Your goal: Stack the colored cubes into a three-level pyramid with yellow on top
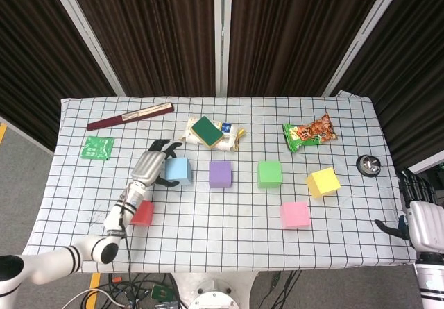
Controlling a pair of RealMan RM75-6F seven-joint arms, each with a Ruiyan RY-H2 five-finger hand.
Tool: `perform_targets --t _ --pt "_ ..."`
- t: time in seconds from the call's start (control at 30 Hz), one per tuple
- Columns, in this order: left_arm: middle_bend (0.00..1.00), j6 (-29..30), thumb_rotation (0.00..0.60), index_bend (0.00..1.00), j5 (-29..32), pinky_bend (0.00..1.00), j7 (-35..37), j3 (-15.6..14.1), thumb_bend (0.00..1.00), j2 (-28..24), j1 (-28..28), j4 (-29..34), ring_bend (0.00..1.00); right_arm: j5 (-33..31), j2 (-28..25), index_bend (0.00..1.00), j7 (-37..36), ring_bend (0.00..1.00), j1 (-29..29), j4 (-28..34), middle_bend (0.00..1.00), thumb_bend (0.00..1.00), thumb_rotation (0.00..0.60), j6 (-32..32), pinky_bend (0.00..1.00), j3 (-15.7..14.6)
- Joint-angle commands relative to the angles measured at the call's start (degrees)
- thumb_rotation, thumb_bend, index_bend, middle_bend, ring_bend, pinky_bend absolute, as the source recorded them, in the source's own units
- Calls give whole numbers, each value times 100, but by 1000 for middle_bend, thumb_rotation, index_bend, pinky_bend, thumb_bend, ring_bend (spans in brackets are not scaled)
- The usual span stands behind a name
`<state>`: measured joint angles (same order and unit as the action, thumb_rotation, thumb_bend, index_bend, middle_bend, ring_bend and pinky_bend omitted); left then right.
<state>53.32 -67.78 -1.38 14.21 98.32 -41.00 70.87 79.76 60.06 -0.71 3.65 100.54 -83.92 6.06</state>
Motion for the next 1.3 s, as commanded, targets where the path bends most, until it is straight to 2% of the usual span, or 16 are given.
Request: perform_targets --t 0.03,0.37,0.93,1.3 --pt "487 24 600 140 186 26 -282 32 133 250 -99 -81 84 -14 6 0 -19 0 -2 -21 0 0 600 19 0 -2" --pt "487 77 600 140 346 22 -511 124 132 612 -248 -334 84 -45 13 0 -36 0 -10 -67 0 0 600 45 0 -3" --pt "488 38 600 134 553 22 -667 218 133 837 -365 -426 84 -39 29 0 -42 0 -28 -63 0 0 600 23 0 4" --pt "496 161 600 131 496 21 -909 136 133 985 -404 -534 98 -49 57 0 -102 0 -45 -130 0 0 600 17 0 7"
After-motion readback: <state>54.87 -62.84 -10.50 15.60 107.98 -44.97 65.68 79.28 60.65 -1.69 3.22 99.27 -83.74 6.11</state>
